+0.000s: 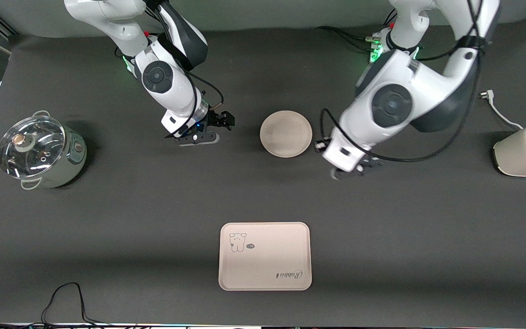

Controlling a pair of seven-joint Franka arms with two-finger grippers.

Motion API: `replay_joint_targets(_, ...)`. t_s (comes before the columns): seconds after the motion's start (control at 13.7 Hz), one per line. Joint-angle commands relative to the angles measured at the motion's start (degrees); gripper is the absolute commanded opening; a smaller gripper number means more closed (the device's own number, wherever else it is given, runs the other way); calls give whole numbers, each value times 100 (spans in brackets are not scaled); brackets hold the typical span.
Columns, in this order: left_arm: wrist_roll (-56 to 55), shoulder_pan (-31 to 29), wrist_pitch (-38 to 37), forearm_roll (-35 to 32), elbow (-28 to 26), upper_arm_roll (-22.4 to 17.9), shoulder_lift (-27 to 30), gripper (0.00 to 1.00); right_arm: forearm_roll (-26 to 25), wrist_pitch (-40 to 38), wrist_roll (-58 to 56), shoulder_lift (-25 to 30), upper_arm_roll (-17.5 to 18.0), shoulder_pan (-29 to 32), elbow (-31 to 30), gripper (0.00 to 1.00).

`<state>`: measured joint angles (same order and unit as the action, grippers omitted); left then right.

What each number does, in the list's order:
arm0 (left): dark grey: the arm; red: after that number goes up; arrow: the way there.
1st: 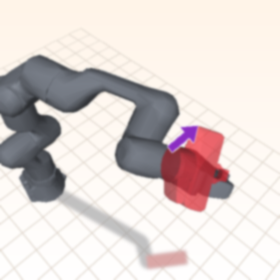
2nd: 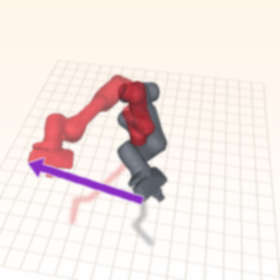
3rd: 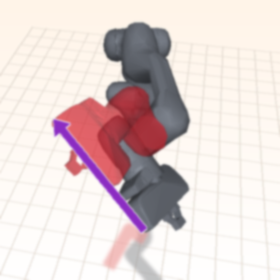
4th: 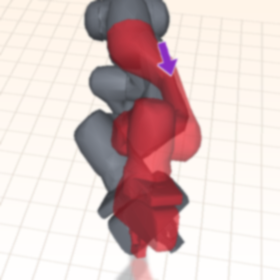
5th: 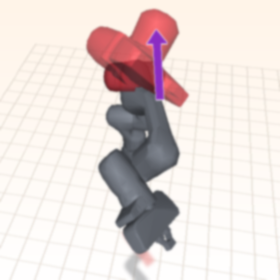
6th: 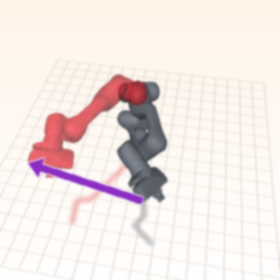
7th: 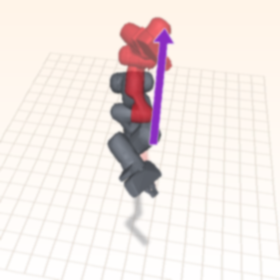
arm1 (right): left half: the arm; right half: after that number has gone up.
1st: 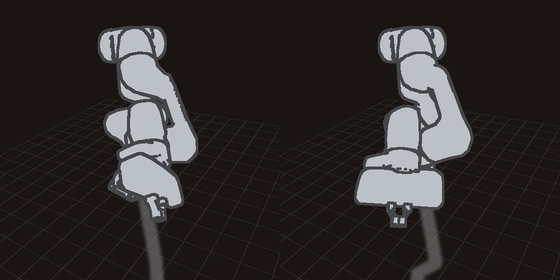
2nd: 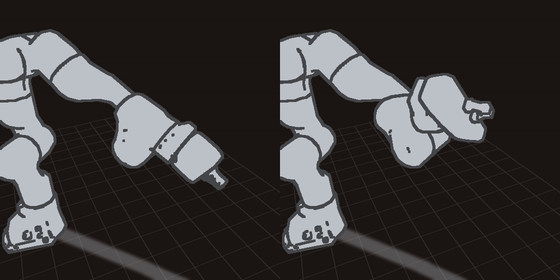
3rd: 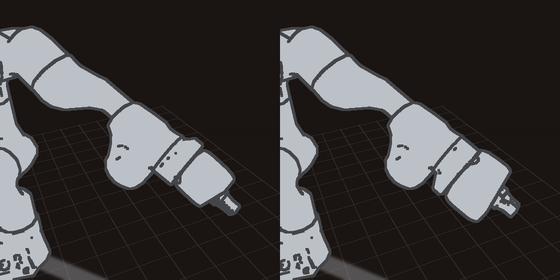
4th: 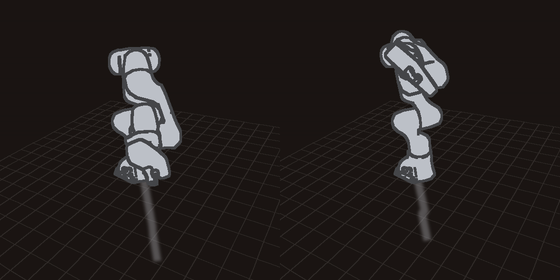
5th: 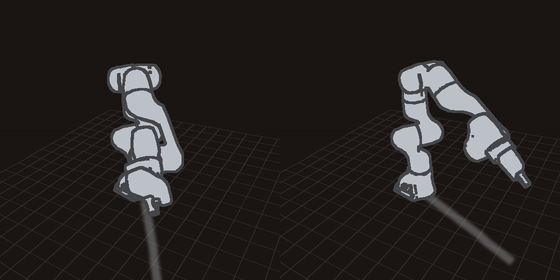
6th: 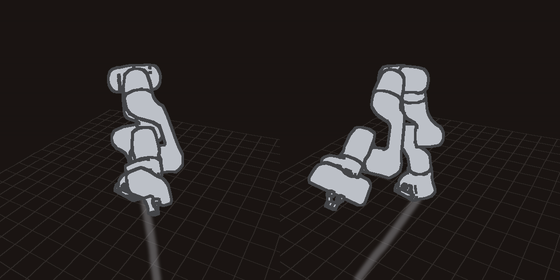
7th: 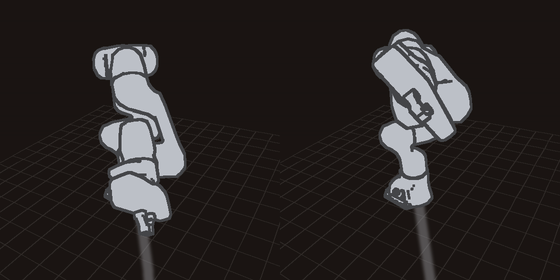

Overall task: Place bun in plate and plate on tray
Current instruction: 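Carry the bun over the plate with the left gripper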

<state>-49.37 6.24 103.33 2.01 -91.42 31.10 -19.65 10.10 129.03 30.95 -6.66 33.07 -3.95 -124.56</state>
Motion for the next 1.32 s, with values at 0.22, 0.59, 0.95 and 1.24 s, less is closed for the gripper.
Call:
replay_joint_targets(0.22,-432,211,1899,-8,-2360,405,858,2,-52,52,16,147,15,17,-95,100)
replay_joint_targets(0.59,-740,518,3333,-357,-3022,441,122,4,-52,61,17,147,15,8,-86,100)
replay_joint_targets(0.95,-1978,685,3940,-1746,-2960,441,-784,6,-43,96,17,138,24,0,-95,100)
replay_joint_targets(1.24,-2340,765,4081,-2029,-2934,441,-996,11,-43,377,43,-134,24,-158,-95,100)
